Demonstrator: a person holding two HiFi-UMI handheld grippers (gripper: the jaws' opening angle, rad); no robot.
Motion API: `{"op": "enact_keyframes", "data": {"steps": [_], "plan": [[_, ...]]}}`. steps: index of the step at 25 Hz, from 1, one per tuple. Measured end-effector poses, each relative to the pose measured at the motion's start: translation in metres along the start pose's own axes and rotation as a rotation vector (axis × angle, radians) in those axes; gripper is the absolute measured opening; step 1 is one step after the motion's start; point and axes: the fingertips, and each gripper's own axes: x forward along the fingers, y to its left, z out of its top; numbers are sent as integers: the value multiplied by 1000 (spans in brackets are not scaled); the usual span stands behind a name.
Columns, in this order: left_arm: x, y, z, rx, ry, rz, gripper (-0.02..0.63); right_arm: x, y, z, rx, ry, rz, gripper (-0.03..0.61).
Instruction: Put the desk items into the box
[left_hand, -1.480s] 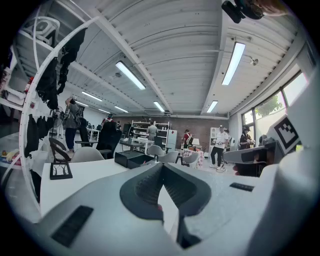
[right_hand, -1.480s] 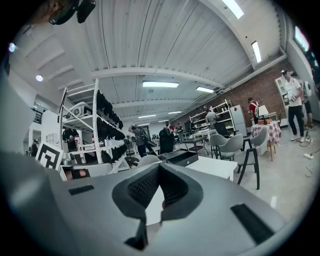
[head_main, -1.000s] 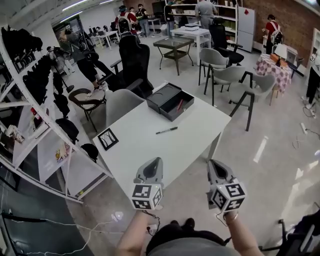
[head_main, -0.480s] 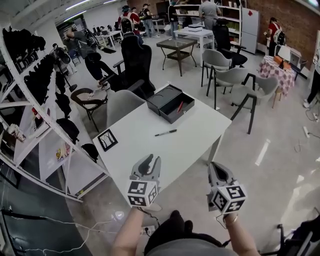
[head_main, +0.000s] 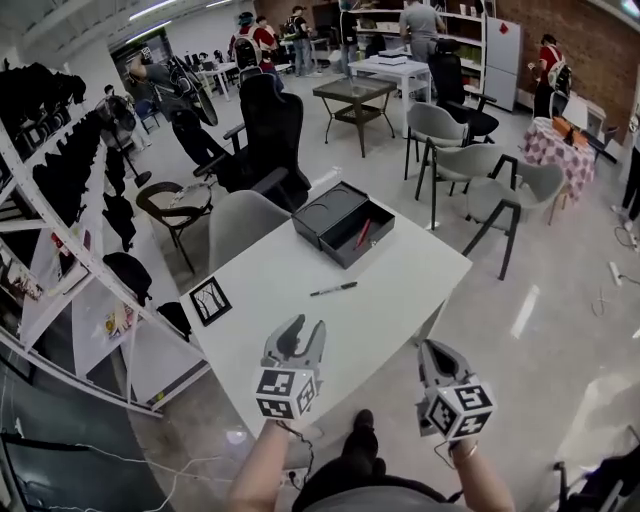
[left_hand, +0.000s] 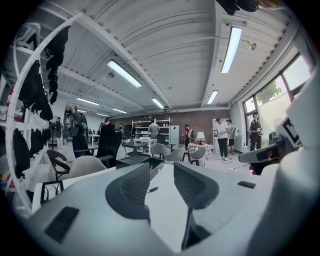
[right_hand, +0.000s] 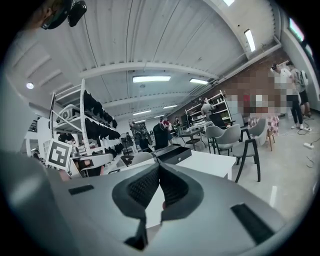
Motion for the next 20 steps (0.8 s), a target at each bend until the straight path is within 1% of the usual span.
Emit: {"op": "enact_keyframes", "data": {"steps": [4, 11, 20], "plan": [[30, 16, 2, -27, -3, -5, 143, 28, -9, 4, 6, 18, -7, 5], [83, 42, 10, -39, -4, -45, 144, 77, -23, 24, 0, 3, -17, 5], [113, 57, -8, -65, 41, -116, 144, 117, -26, 33, -10, 27, -44, 5]]}}
